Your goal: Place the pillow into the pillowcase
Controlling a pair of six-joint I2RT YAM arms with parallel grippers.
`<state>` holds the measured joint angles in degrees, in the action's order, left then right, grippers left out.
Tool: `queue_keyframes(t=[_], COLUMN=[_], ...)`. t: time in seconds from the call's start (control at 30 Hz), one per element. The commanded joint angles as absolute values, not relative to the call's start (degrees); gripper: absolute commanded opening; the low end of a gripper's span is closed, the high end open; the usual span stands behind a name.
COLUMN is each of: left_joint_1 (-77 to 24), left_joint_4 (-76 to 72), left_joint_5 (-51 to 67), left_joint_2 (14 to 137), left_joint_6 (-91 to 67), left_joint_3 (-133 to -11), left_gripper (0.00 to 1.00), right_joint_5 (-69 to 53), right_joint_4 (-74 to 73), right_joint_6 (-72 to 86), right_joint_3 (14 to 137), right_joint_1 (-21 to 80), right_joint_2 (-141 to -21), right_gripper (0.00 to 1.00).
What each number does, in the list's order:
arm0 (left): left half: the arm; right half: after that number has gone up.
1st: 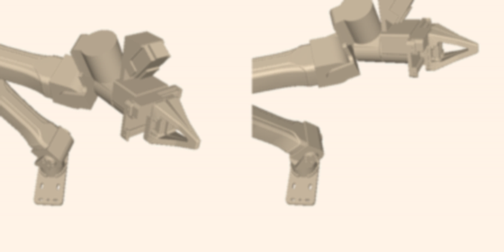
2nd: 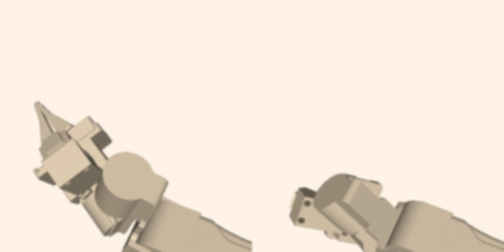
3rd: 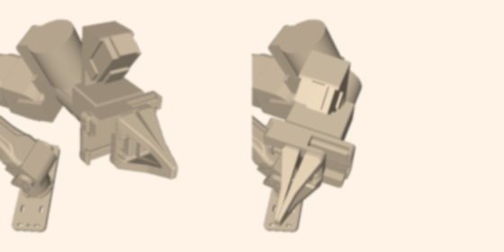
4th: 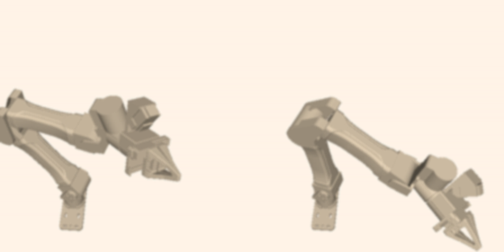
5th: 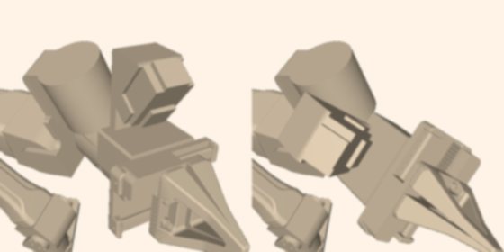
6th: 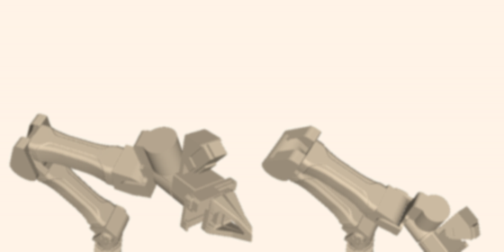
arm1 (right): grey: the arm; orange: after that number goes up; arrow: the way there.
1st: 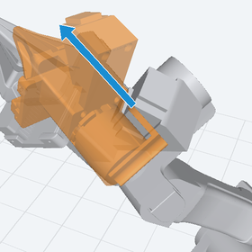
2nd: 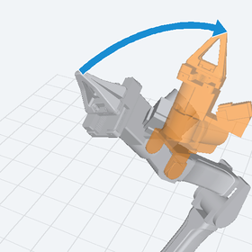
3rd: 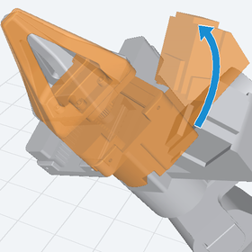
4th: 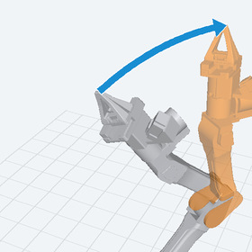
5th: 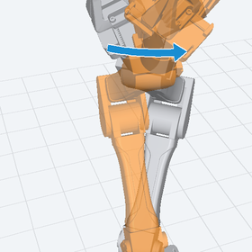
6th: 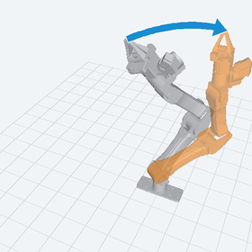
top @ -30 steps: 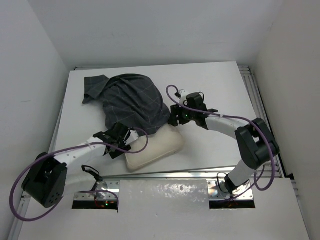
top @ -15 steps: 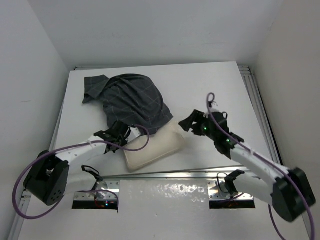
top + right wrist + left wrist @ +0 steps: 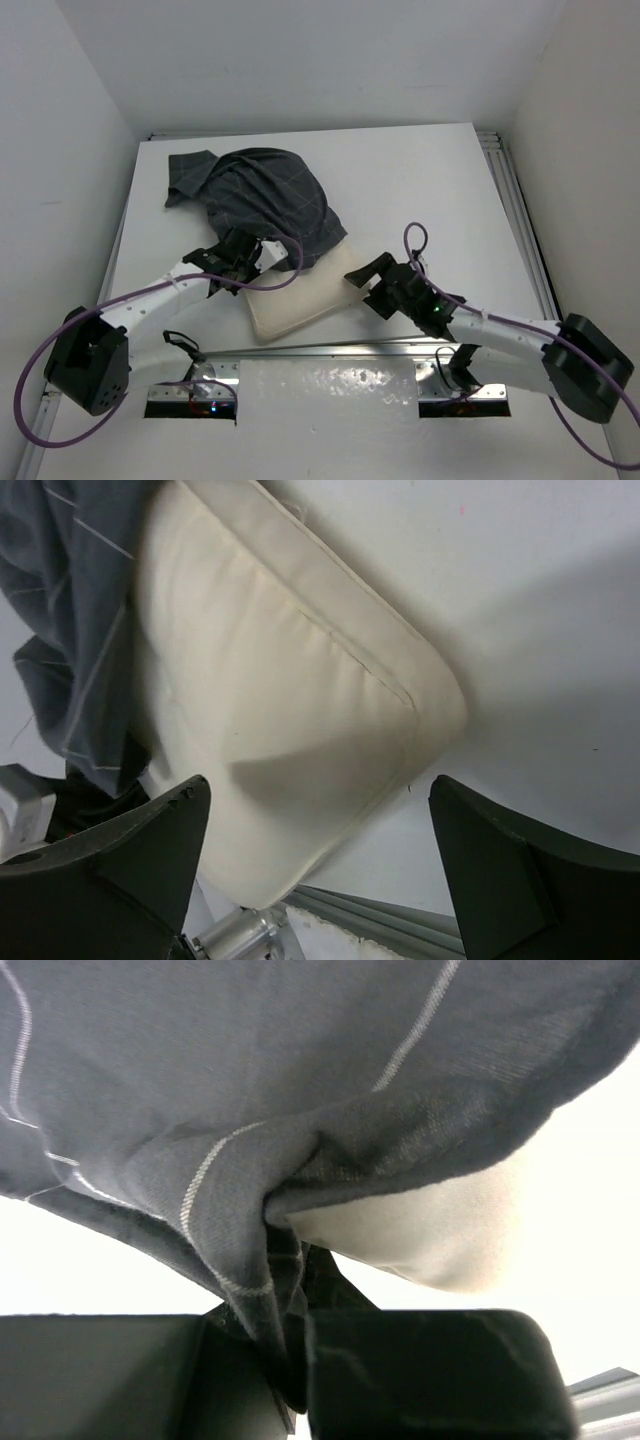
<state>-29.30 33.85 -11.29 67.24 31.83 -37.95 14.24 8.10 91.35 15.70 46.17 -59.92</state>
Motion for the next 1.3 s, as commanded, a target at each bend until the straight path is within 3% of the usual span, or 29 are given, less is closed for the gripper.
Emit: queue_keyframes(t=[0.0, 0.23, 0.37, 0.47, 0.5, 0.57, 1.03, 1.17, 1.27], left_joint_1=[-29.4, -29.4, -29.6, -30.7, -31.3, -31.4, -31.5, -31.6, -32.0], left_joint_4=[34.8, 36.6, 38.2, 41.9, 44.6, 47.2, 57.6, 58.7, 57.7], left_joint_5=[-8.5, -6.5, -3.5, -0.3, 1.0, 4.6, 15.2, 22.5, 29.1], left_joint_2=[67.1, 67.0, 66.9, 67.1, 66.8, 66.7, 65.4, 67.0, 70.5], left_joint_6=[31.6, 31.8, 30.5, 28.8, 28.7, 29.1, 39.0, 42.1, 40.9], left_joint_3=[-38.4, -40.5, -43.1, -48.3, -50.0, -54.4, -74.6, -79.2, -90.4], left_gripper=[0.00, 0.00, 0.00, 0.00, 0.00, 0.00, 0.00, 0.00, 0.00], right_joint_5=[14.1, 12.3, 13.1, 15.9, 16.9, 17.5, 25.7, 25.4, 24.3], right_joint_4=[17.4, 34.1, 47.4, 58.1, 60.5, 65.6, 69.3, 65.9, 56.5], right_joint_6=[97.2, 103.6, 106.9, 108.9, 109.9, 110.6, 104.3, 101.3, 100.4], right_joint_3=[16.6, 16.5, 17.6, 17.7, 17.7, 19.1, 38.0, 44.0, 48.3], right_joint_1=[48.1, 51.1, 51.5, 51.2, 50.4, 48.1, 39.5, 39.5, 40.3], right_joint_2=[-65.4, -79.6, -88.0, -93.9, -96.0, -97.5, -91.6, -91.8, -92.3], right_gripper=[0.89, 0.91, 0.82, 0.43, 0.20, 0.00, 0.00, 0.00, 0.00])
